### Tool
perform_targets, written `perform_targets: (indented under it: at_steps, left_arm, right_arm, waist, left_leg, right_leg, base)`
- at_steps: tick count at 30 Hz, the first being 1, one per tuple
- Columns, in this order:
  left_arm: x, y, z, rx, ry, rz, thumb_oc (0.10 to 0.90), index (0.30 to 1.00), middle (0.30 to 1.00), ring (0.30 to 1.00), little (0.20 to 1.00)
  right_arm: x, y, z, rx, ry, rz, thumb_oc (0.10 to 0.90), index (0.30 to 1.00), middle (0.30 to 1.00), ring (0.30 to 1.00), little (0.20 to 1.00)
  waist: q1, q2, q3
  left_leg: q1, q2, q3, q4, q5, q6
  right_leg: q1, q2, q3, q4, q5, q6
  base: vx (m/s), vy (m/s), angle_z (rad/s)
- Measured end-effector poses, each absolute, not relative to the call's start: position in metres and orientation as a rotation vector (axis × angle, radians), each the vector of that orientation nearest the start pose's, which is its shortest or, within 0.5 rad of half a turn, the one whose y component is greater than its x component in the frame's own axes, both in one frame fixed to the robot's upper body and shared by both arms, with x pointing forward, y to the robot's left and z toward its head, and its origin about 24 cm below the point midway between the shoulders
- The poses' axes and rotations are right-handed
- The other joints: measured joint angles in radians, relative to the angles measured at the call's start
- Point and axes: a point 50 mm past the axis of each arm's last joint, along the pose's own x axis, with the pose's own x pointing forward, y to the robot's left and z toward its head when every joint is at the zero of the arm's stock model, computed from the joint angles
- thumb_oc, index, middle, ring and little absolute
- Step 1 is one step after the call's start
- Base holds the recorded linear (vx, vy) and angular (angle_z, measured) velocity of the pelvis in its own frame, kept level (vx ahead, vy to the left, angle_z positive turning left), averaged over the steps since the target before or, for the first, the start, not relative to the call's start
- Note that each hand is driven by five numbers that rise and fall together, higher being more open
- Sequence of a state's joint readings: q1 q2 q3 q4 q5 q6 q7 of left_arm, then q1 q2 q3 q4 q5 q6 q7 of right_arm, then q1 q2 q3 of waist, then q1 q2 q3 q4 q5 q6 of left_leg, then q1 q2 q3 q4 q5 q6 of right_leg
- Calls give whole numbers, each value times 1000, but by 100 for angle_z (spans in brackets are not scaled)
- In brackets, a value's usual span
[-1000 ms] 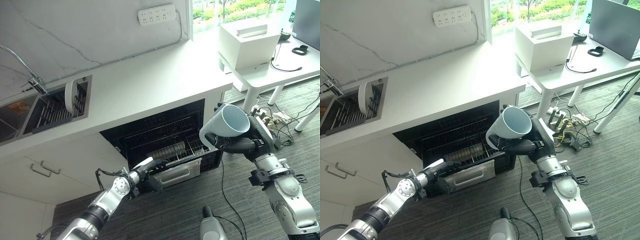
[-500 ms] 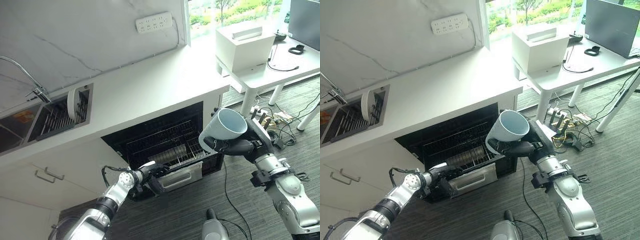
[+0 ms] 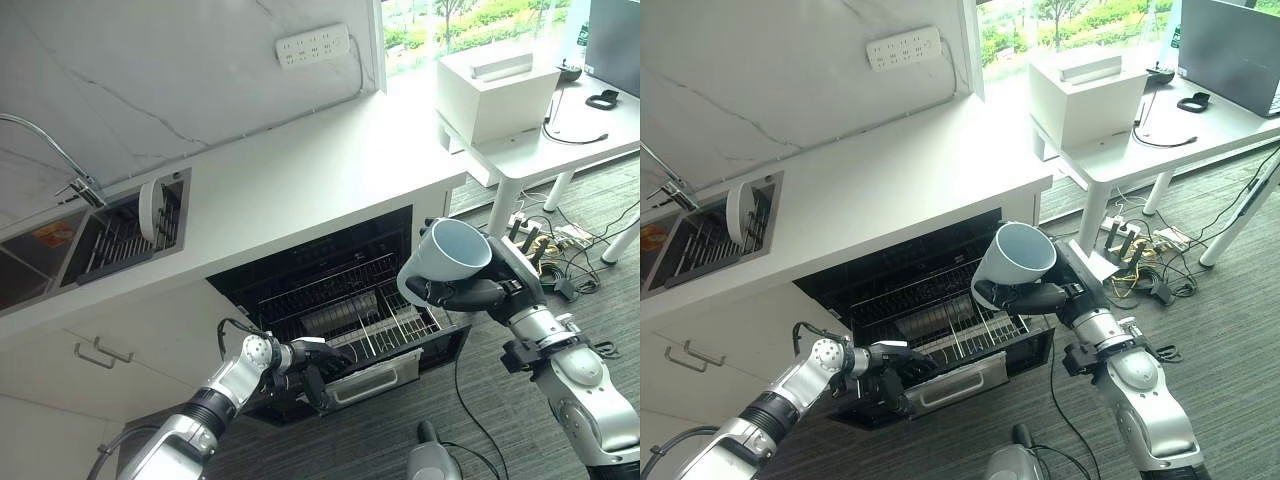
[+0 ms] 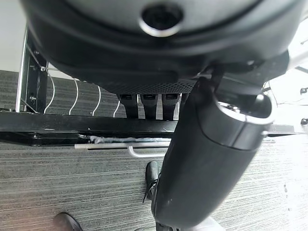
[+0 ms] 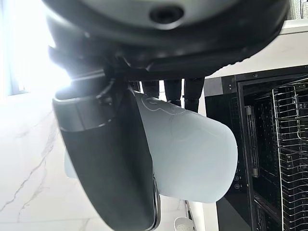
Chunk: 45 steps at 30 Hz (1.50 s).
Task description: Place the dishes in the dishwasher.
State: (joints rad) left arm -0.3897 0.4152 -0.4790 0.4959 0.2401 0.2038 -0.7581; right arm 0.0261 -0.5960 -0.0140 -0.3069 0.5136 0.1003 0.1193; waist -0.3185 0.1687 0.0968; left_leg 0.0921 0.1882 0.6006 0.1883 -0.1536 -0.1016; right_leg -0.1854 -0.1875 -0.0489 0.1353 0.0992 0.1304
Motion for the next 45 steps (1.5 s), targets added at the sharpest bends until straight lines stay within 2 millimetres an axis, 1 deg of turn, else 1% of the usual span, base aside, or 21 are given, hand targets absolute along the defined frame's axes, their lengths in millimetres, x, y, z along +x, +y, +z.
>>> perform_targets:
  at_steps: [2, 4, 6, 7, 9, 10, 12, 15, 18, 21, 24, 28, 32, 34, 37, 38, 39, 40, 42, 43, 45]
  left_arm:
    - [280, 147, -15, 699, 660, -989, 800, 900, 900, 900, 900]
    - [279, 155, -9, 618, 642, -951, 800, 900, 900, 900, 900]
    - [269, 166, 16, 417, 519, -941, 800, 900, 900, 900, 900]
    - [262, 168, 30, 263, 428, -931, 800, 900, 900, 900, 900]
    - [255, 171, 50, 82, 293, -907, 800, 900, 900, 900, 900]
    - [254, 173, 57, -6, 236, -882, 800, 900, 900, 900, 900]
    - [255, 180, 62, -72, 192, -821, 800, 900, 900, 900, 900]
    - [252, 193, 70, -186, 80, -675, 800, 900, 900, 900, 900]
    - [255, 202, 97, -279, -113, -566, 800, 900, 900, 900, 900]
    - [251, 197, 124, -366, -280, -541, 800, 900, 900, 900, 900]
    - [248, 195, 137, -373, -354, -547, 800, 900, 900, 900, 900]
    - [248, 196, 138, -371, -361, -530, 800, 900, 900, 900, 900]
    - [248, 197, 137, -371, -355, -525, 800, 900, 900, 900, 900]
    - [248, 197, 135, -369, -344, -520, 800, 900, 900, 900, 900]
    - [249, 197, 132, -366, -329, -516, 800, 900, 900, 900, 900]
    - [250, 197, 129, -355, -310, -503, 800, 900, 900, 900, 900]
    - [252, 200, 123, -294, -265, -473, 800, 900, 900, 900, 900]
    - [254, 206, 116, -160, -207, -454, 800, 900, 900, 900, 900]
    - [257, 213, 105, -35, -115, -443, 800, 900, 900, 900, 900]
    - [257, 216, 101, -10, -79, -440, 800, 900, 900, 900, 900]
    - [259, 219, 92, 15, -13, -420, 800, 900, 900, 900, 900]
  right_arm:
    - [243, -216, 124, -97, -137, 249, 400, 300, 300, 300, 300]
    - [243, -217, 124, -96, -139, 231, 400, 300, 300, 300, 300]
    - [243, -220, 122, -91, -135, 208, 400, 300, 300, 300, 300]
    - [243, -225, 119, -89, -126, 187, 400, 300, 300, 300, 300]
    - [245, -236, 112, -96, -97, 135, 400, 300, 300, 300, 300]
    - [247, -241, 109, -116, -83, 105, 400, 300, 300, 300, 300]
    - [249, -241, 107, -121, -78, 88, 400, 300, 300, 300, 300]
    - [251, -240, 109, -149, -91, 75, 400, 300, 300, 300, 300]
    - [253, -239, 111, -162, -103, 55, 400, 300, 300, 300, 300]
    - [255, -237, 105, -153, -85, 4, 400, 300, 300, 300, 300]
    - [260, -239, 97, -141, -31, -33, 400, 300, 300, 300, 300]
    - [263, -249, 69, -138, 116, -104, 400, 300, 300, 300, 300]
    - [261, -257, 45, -130, 217, -153, 400, 300, 300, 300, 300]
    - [257, -260, 27, -109, 292, -187, 400, 300, 300, 300, 300]
    - [254, -263, 11, -100, 358, -214, 400, 300, 300, 300, 300]
    - [251, -266, 5, -102, 388, -234, 400, 300, 300, 300, 300]
    - [249, -269, 0, -105, 418, -250, 400, 300, 300, 300, 300]
    - [252, -272, -1, -120, 430, -249, 400, 300, 300, 300, 300]
    - [254, -280, -1, -147, 448, -265, 400, 300, 300, 300, 300]
    - [256, -285, 2, -154, 444, -272, 400, 300, 300, 300, 300]
    - [263, -293, 11, -178, 426, -289, 400, 300, 300, 300, 300]
  waist:
    - [5, -1, 1]
    - [18, -3, 3]
    - [35, -16, 22]
    - [54, -30, 33]
    - [83, -57, 51]
    - [109, -69, 59]
    - [139, -82, 67]
    - [151, -97, 73]
    - [171, -127, 72]
    - [194, -161, 72]
    - [217, -177, 71]
    - [248, -194, 71]
    - [245, -214, 70]
    - [248, -216, 71]
    - [255, -217, 71]
    - [265, -216, 71]
    - [270, -214, 72]
    - [270, -212, 73]
    - [268, -204, 77]
    - [269, -201, 79]
    - [271, -184, 102]
  left_leg:
    - [0, 0, 0, -2, 0, 0]
    - [-1, 1, -2, -2, 0, 0]
    - [-3, 2, -16, -2, 4, -2]
    - [-3, 2, -26, 0, 4, -2]
    - [-1, 2, -52, 1, 10, -1]
    - [-3, 2, -60, 1, 10, -1]
    - [-7, 3, -73, 1, 13, -2]
    - [-15, 6, -93, 4, 18, -5]
    - [-29, 19, -113, 15, 22, -5]
    - [-56, 33, -133, 35, 21, -6]
    - [-55, 38, -148, 37, 22, -8]
    - [-61, 40, -172, 49, 23, -10]
    - [-82, 42, -194, 65, 23, -10]
    - [-93, 48, -203, 74, 23, -9]
    - [-111, 54, -220, 88, 23, -10]
    - [-111, 53, -220, 90, 23, -10]
    - [-120, 56, -226, 93, 23, -10]
    - [-129, 56, -231, 100, 23, -10]
    - [-143, 58, -233, 107, 23, -9]
    - [-161, 58, -234, 114, 20, -6]
    - [-200, 56, -234, 129, 23, -2]
  right_leg:
    - [0, 0, -2, 0, -1, 1]
    - [0, -1, -7, 1, -2, 1]
    - [8, -5, -20, 4, -4, 1]
    - [14, -9, -29, 9, -8, 0]
    - [29, -15, -48, 14, -16, -1]
    - [31, -19, -57, 19, -24, -3]
    - [31, -22, -71, 25, -35, 2]
    - [32, -23, -90, 38, -36, -8]
    - [38, -15, -107, 41, -38, -14]
    - [30, -14, -134, 50, -44, -19]
    - [44, -12, -151, 51, -48, -24]
    - [57, -13, -167, 54, -52, -25]
    - [56, -17, -185, 56, -52, -25]
    - [55, -15, -195, 58, -51, -27]
    - [55, -14, -209, 58, -52, -30]
    - [54, -13, -209, 58, -51, -31]
    - [53, -13, -213, 58, -50, -33]
    - [50, -14, -216, 56, -48, -35]
    - [40, -16, -216, 55, -45, -34]
    - [22, -19, -215, 56, -45, -33]
    - [-6, -21, -213, 52, -24, -37]
  base:
    - [-9, -22, 0]
    - [-22, -65, 4]
    - [-21, -105, 18]
    - [0, -98, 33]
    - [9, -77, 34]
    - [17, -82, 23]
    - [18, -85, 17]
    - [7, -60, 18]
    - [-71, -113, 15]
    - [-26, -105, 18]
    - [21, -87, 16]
    - [38, -94, 14]
    - [20, -72, 14]
    - [6, -100, 10]
    - [12, -73, 11]
    - [-16, -87, 11]
    - [-35, -89, 7]
    - [-79, -85, 7]
    - [-76, -29, 2]
    - [-67, -6, 3]
    - [-108, -14, -1]
